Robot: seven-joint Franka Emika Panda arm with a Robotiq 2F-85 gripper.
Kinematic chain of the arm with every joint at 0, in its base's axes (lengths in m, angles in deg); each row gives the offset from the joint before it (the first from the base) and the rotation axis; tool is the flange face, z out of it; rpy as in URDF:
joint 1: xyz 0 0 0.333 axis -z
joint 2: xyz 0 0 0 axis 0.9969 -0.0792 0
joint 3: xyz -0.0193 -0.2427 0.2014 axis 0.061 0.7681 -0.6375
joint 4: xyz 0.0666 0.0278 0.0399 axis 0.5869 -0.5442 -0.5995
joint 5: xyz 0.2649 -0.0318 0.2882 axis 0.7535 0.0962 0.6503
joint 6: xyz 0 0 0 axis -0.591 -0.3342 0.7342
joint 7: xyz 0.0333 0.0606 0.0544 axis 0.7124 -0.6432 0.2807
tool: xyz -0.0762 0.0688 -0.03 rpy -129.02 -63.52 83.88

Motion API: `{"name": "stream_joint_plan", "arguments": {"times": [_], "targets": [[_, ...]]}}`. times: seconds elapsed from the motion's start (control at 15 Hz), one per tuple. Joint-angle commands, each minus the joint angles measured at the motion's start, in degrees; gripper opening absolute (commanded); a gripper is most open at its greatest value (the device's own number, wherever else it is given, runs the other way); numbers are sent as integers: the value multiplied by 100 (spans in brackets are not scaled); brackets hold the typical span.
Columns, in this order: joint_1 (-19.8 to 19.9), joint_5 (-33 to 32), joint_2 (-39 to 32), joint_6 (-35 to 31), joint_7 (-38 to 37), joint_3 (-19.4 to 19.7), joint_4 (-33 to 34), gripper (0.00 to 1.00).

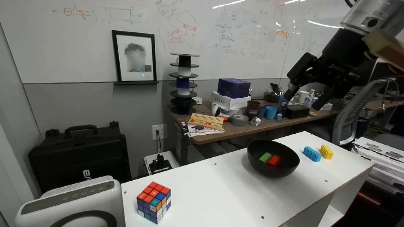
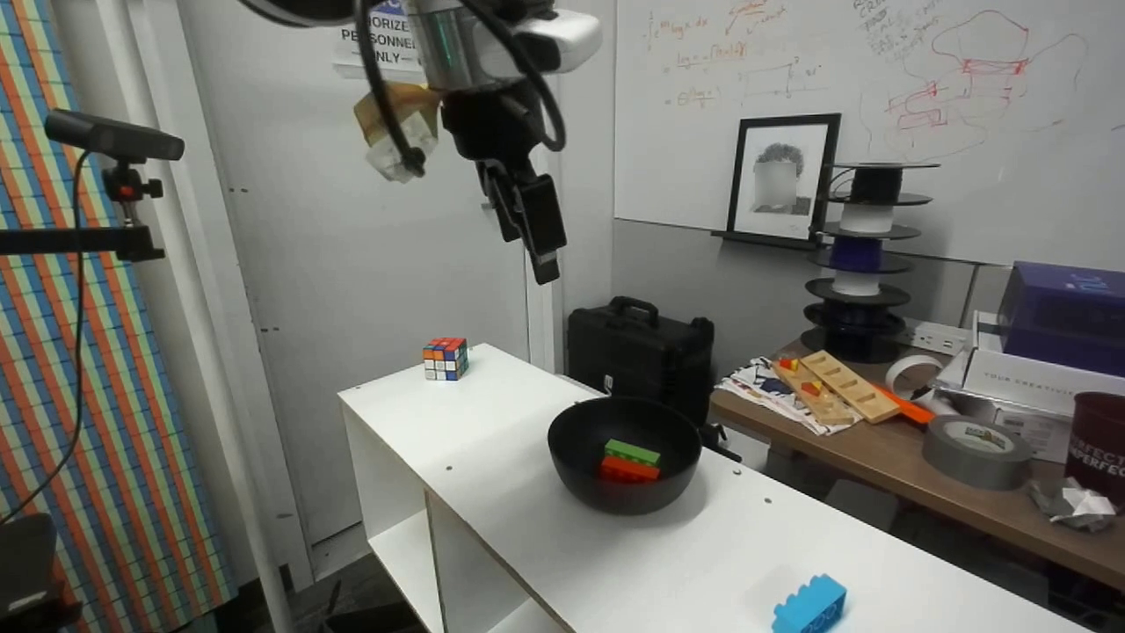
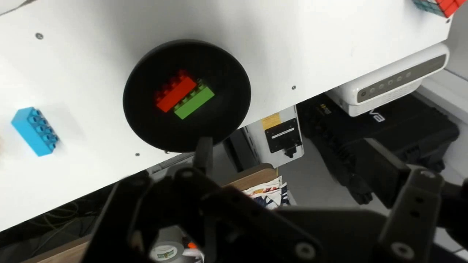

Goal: Pick up the blue, green, yellow and red objects and put them in the bowl

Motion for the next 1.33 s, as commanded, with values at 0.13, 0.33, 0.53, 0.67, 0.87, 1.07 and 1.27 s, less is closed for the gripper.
{"name": "stream_joint_plan", "arguments": {"times": [0.13,0.33,0.53,0.67,0.87,1.07,1.27], "targets": [[772,442,-516,1325,1614,684,1097,100],[1170,148,-1120,2057,1889,1090,1927,100],[1352,-139,-1923,2301,1834,1215,2777,100],[1414,-323,-2537,2319,1882,1146,3324,100],[1414,-546,-3429,2462,1846,1002,4080,100],[1278,-914,-4143,2581,1664,1007,4691,100],[1144,-1325,-4578,2830,1531,1086,5118,100]]}}
